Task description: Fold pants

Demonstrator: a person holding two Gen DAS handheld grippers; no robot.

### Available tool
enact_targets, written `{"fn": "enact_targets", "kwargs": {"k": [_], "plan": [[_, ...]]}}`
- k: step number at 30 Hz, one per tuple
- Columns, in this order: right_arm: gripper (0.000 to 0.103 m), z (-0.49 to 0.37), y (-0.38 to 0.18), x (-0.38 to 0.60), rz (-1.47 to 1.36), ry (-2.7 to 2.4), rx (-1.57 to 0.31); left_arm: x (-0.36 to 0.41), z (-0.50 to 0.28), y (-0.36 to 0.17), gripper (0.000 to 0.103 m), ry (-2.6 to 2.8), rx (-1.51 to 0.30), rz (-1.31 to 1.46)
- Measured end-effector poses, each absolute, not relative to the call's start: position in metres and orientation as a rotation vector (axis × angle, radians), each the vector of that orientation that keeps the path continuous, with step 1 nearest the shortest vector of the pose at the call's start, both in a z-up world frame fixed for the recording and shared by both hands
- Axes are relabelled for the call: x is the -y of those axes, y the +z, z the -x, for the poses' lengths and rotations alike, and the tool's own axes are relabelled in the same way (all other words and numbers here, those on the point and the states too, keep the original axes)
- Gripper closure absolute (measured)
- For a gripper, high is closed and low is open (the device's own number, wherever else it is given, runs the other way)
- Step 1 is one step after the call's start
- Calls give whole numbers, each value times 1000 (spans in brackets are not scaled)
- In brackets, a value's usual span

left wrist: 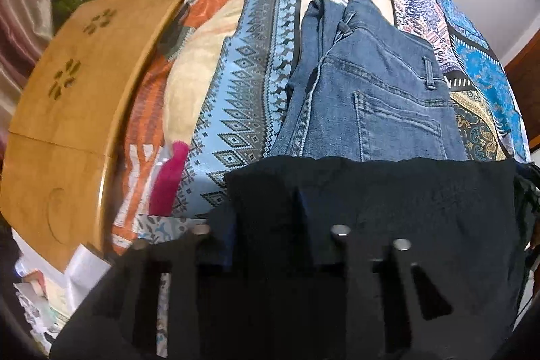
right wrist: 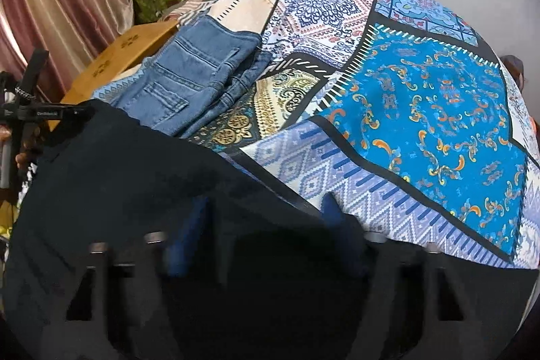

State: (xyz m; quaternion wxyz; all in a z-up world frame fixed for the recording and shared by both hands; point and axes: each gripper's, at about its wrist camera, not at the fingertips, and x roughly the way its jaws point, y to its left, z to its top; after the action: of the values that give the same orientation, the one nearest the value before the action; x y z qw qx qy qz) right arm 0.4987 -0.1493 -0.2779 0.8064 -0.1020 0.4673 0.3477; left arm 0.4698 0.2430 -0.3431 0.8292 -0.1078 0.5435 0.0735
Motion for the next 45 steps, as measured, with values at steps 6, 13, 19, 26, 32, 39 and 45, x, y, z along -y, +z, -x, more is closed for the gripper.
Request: {"fn": "enact_targets", "kwargs": {"k": [6, 13, 19, 26, 32, 39, 45], "plan": [[98, -482, -272, 142, 265, 712, -971, -234, -456, -314, 88, 172, -1100, 153], [99, -464, -241, 153, 216, 693, -895, -228, -423, -257, 89, 138, -1007, 125], [99, -423, -206, 161, 230, 694, -840, -211, -381, -216, 90, 114, -951, 76], [99, -360, -174, 178, 211, 702, -800, -197, -310, -188, 90, 74, -917, 58], [99, -299, -166, 190, 193, 725, -796, -188, -244, -190, 90, 65, -916, 33], [99, -243, -179, 199, 157, 749, -829, -184, -188, -216, 90, 74, -953, 38], [99, -204, -210, 201, 137, 750, -878, -174, -152, -254, 90, 78, -1001, 24]]}}
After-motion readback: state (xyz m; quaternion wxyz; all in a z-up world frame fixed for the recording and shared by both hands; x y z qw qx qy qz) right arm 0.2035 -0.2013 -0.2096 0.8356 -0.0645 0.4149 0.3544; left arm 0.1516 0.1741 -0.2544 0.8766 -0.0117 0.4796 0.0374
